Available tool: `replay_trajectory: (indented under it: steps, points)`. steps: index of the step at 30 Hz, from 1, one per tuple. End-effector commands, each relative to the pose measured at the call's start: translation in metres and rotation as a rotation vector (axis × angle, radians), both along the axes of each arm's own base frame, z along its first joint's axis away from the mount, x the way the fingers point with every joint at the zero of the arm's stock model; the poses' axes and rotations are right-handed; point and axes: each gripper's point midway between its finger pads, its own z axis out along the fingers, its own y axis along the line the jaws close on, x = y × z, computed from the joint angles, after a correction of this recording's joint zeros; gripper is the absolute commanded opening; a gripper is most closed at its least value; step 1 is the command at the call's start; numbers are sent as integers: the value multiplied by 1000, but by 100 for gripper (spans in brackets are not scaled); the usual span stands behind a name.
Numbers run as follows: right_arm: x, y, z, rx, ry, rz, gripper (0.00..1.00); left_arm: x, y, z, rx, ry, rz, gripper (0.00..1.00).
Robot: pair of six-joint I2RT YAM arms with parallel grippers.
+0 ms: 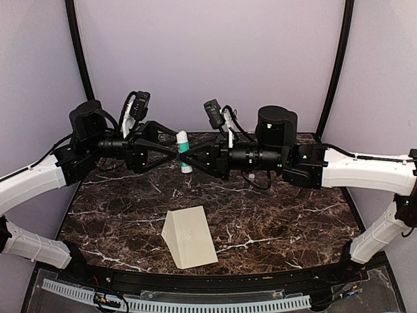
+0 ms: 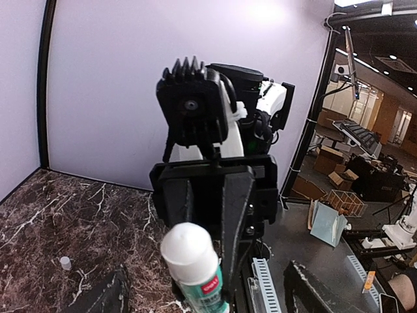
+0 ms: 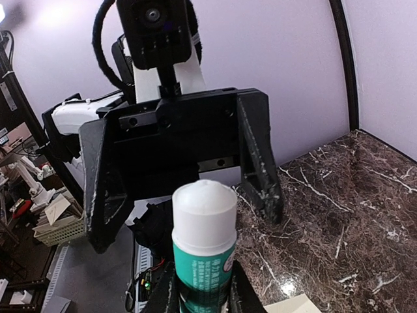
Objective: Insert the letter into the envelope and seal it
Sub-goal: Adjust the solid glue.
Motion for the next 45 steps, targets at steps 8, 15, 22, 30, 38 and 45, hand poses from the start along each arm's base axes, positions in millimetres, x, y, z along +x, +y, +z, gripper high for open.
replay_trajectory:
  steps: [8, 15, 22, 30, 38, 45]
  points:
    - [-3, 18, 5, -37, -49, -6, 9, 8, -4, -6, -8, 75, -12, 74]
    - [-1, 18, 5, -48, -53, -23, 9, 7, -5, -6, -10, 75, -22, 48]
    - [2, 17, 5, -50, -54, -43, 8, 8, -6, -9, -6, 88, -27, 44]
    - [4, 16, 5, -54, -55, -52, 8, 10, -7, -9, -4, 94, -16, 29]
    - [6, 8, 18, 4, -68, -92, 32, 20, 0, 9, -85, 119, 81, 10]
    - [-2, -21, 57, 274, -16, -106, 60, 42, 23, 54, -301, 178, 280, 3]
